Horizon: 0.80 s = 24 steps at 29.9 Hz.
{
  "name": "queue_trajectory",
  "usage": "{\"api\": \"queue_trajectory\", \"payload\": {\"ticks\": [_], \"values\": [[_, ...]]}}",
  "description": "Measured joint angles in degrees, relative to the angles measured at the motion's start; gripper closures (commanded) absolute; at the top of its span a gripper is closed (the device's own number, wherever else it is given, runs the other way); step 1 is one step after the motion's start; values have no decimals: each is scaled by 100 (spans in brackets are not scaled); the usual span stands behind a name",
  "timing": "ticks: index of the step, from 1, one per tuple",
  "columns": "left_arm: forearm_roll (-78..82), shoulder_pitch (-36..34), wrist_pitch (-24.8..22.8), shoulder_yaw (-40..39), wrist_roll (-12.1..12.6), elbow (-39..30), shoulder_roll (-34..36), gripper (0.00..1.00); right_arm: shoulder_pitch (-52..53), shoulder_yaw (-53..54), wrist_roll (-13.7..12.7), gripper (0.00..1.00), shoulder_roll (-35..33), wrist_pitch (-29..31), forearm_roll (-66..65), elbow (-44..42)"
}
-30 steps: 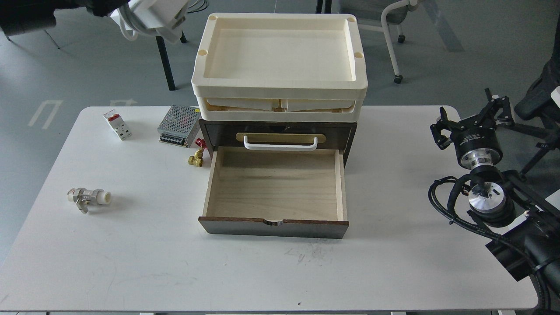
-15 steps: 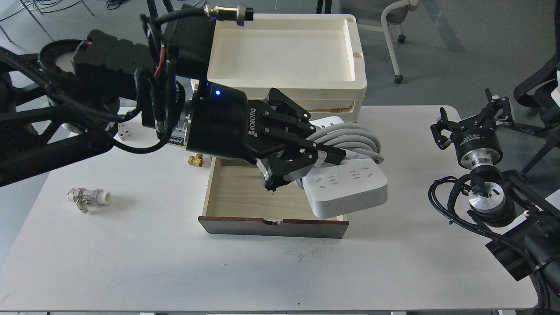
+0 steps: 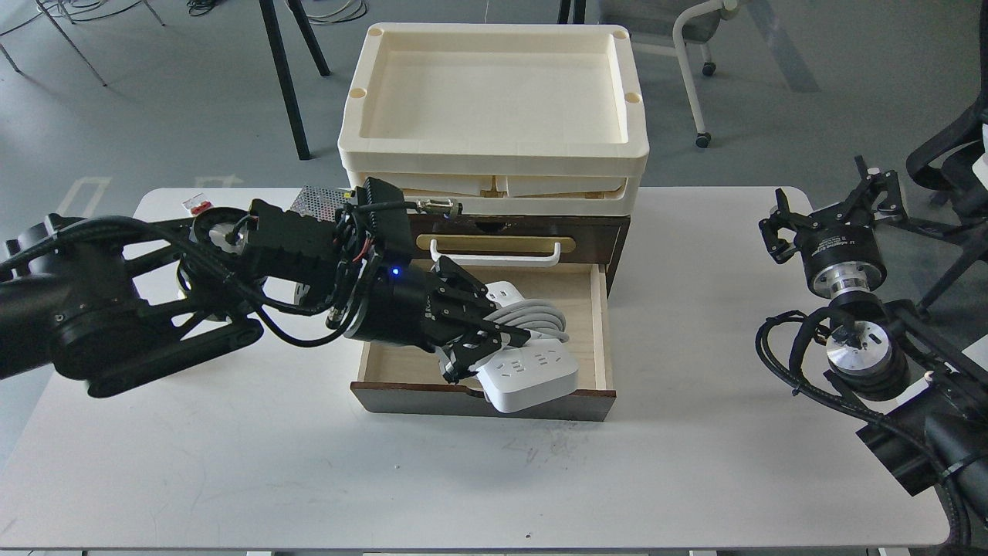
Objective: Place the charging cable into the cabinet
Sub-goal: 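Lower the power strip into the open wooden drawer with the left gripper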
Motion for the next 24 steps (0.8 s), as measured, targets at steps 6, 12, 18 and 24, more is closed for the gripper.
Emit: {"api": "queue_trajectory", "payload": {"ticks": [6, 12, 18, 24], "values": [[45, 196, 11, -112, 36, 481, -313, 93, -8, -6, 0, 0, 0, 1, 0, 5], [18, 232, 22, -158, 44, 1039, -466, 92, -8, -6, 0, 0, 0, 2, 0, 8], [58, 389, 45, -165, 126, 1468, -711, 91, -8, -6, 0, 0, -1, 2, 0, 9], [58, 525, 165, -170, 199, 1905, -805, 90, -9, -6, 0, 0, -1, 2, 0, 9]]}}
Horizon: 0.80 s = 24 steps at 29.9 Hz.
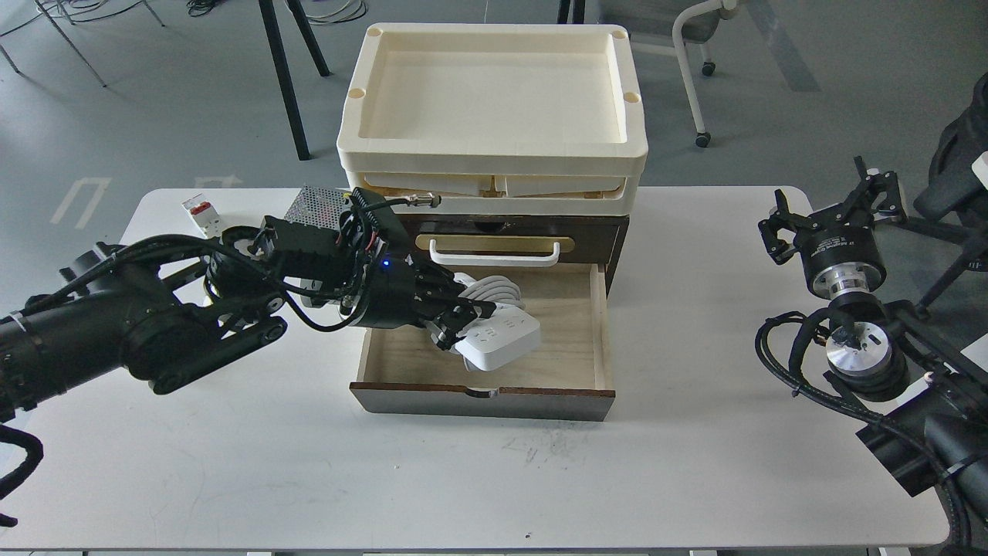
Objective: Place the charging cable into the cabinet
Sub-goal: 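Lower the power strip into the open wooden drawer with the left gripper, then open the left gripper and lift it out of the drawer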
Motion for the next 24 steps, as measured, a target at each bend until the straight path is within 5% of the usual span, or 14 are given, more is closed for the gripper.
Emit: {"api": "queue_trajectory", "payload": {"ticks": [10, 14, 24], "values": [[-16, 139, 35, 0, 239, 241, -96, 83, 0, 0, 0, 0, 0, 4, 0, 0], [-35, 179, 35, 3, 342, 255, -100, 52, 0, 0, 0, 0, 0, 7, -5, 6], [-44, 295, 93, -61, 405, 126, -16, 24, 0, 0, 0, 0, 0, 8, -8, -1]]}}
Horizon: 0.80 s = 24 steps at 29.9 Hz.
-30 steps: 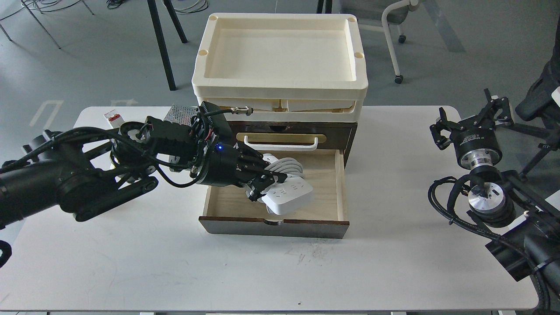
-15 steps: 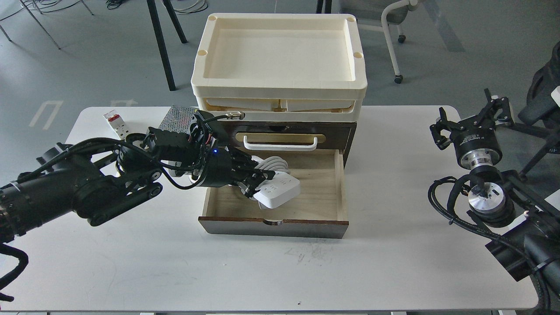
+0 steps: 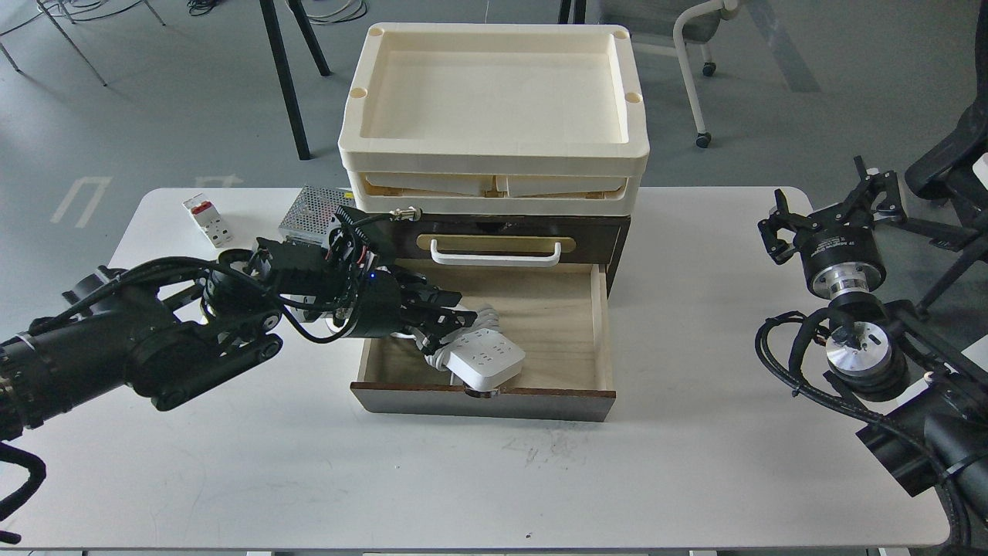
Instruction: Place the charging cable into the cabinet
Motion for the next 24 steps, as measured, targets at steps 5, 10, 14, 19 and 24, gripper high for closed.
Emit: {"api": "queue_trajectory", "payload": {"ticks": [5, 10, 14, 19, 24], "values": [[-222, -6, 236, -403, -259, -552, 238, 14, 0, 0, 0, 0, 0, 0, -1, -1], [-1542, 1, 244, -961, -731, -1311, 578, 9, 2, -8, -4, 0, 0, 8, -1, -8], [-2959, 2, 94, -1625, -776, -1488, 683, 10, 13, -9, -9, 0, 0, 21, -1, -18], [-4633, 0, -267, -2699, -781, -1339, 755, 10, 26, -3, -9, 0, 0, 26, -1, -41], [-6728, 4, -508, -3276, -240, -888, 1041, 8, 36, 1, -35, 0, 27, 26, -1, -55]]}}
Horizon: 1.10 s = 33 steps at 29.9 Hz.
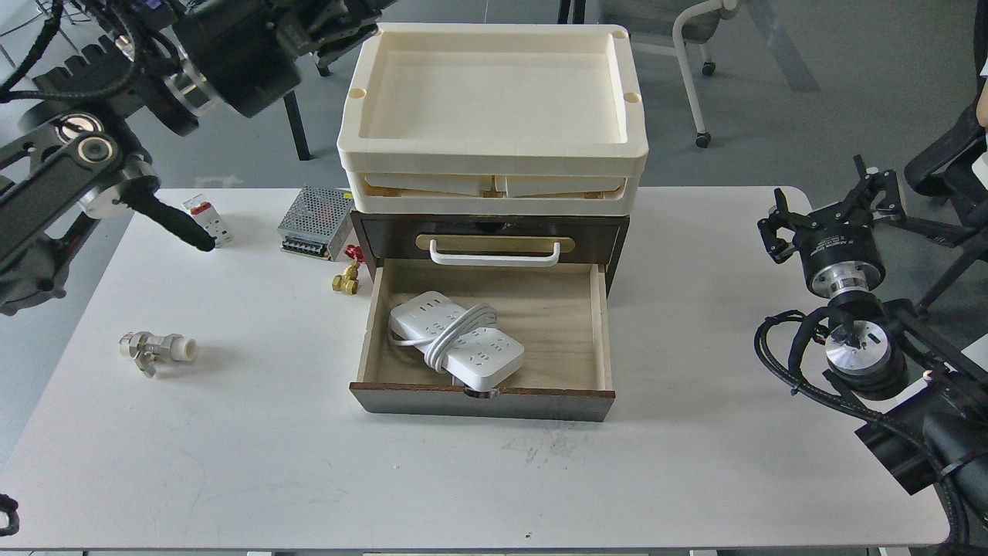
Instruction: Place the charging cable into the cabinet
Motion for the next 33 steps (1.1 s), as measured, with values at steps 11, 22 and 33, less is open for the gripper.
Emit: {"api": "queue_trajectory", "payload": {"ticks": [11, 22, 33], "values": [[-4593, 93, -670, -110, 680, 2679, 140, 2, 107, 19, -190, 1, 44, -50, 9, -41], [-5274, 760, -683, -116, 677, 4832, -768, 1, 115, 81, -203, 0, 78, 18, 10, -89], [-5336, 1197, -680, -97, 655, 5363, -1372, 1, 163, 99, -206, 0, 69, 138, 13, -60]]}}
